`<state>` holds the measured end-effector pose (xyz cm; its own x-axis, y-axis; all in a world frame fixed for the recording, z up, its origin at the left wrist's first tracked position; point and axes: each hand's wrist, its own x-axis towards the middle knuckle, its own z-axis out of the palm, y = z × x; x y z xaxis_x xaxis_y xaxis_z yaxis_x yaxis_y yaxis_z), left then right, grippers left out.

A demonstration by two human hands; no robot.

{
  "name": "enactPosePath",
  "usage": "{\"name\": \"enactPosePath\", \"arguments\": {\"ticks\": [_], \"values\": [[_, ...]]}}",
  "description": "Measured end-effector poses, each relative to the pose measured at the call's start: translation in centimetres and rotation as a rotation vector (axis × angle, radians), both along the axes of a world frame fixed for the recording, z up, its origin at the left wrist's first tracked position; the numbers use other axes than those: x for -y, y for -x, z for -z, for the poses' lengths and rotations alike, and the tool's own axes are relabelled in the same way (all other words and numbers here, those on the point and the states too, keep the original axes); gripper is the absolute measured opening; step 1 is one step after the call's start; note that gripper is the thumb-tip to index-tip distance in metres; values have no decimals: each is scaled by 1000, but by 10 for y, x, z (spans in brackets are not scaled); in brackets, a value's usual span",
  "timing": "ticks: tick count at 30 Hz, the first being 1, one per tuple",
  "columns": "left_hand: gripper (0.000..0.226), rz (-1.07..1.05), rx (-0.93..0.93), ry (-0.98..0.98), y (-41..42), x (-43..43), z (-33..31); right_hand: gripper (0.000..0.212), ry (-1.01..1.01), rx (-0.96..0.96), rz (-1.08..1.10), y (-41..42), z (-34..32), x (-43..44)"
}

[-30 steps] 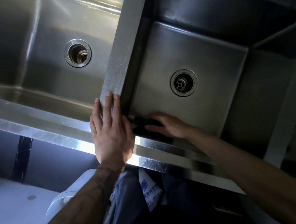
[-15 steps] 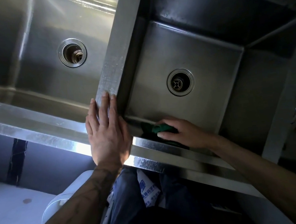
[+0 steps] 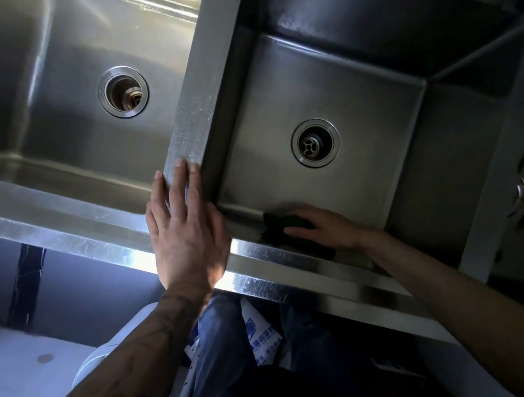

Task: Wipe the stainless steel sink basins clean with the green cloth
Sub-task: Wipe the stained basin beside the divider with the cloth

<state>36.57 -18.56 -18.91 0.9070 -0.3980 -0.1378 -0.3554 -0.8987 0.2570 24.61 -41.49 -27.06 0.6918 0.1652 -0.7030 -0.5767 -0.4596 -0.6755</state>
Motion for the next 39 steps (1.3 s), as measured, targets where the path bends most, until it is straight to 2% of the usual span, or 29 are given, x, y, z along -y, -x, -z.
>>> {"name": "enactPosePath", "arguments": {"ticks": [3, 5, 8, 14, 20, 25, 31, 34, 36, 39], "values": [[64, -5, 6, 6, 0, 0, 0, 40, 108, -51, -65, 2, 5, 4], [64, -10, 4, 17, 0, 0, 0, 32, 3, 25, 5, 12, -10, 8], [64, -11, 11, 18, 1, 0, 0, 32, -105, 105, 95, 27, -23, 15], [64, -5, 16, 9, 1, 0, 0, 35, 67, -57, -10, 24, 6, 19], [66, -5, 1, 7, 0, 0, 0, 36, -94, 32, 102, 43, -22, 28], [65, 8, 7, 11, 0, -1, 0, 41, 135, -110, -52, 32, 6, 26], [64, 7, 22, 22, 0, -1, 0, 39, -31, -22, 91, 61, -35, 42], [64, 7, 16, 21, 0, -1, 0, 35, 56, -83, 9, 58, -16, 44], [65, 5, 16, 13, 0, -1, 0, 41, 121, -166, -51, 60, 0, 45], [65, 5, 12, 16, 0, 0, 0, 41, 144, -99, -18, 67, -18, 50]]}}
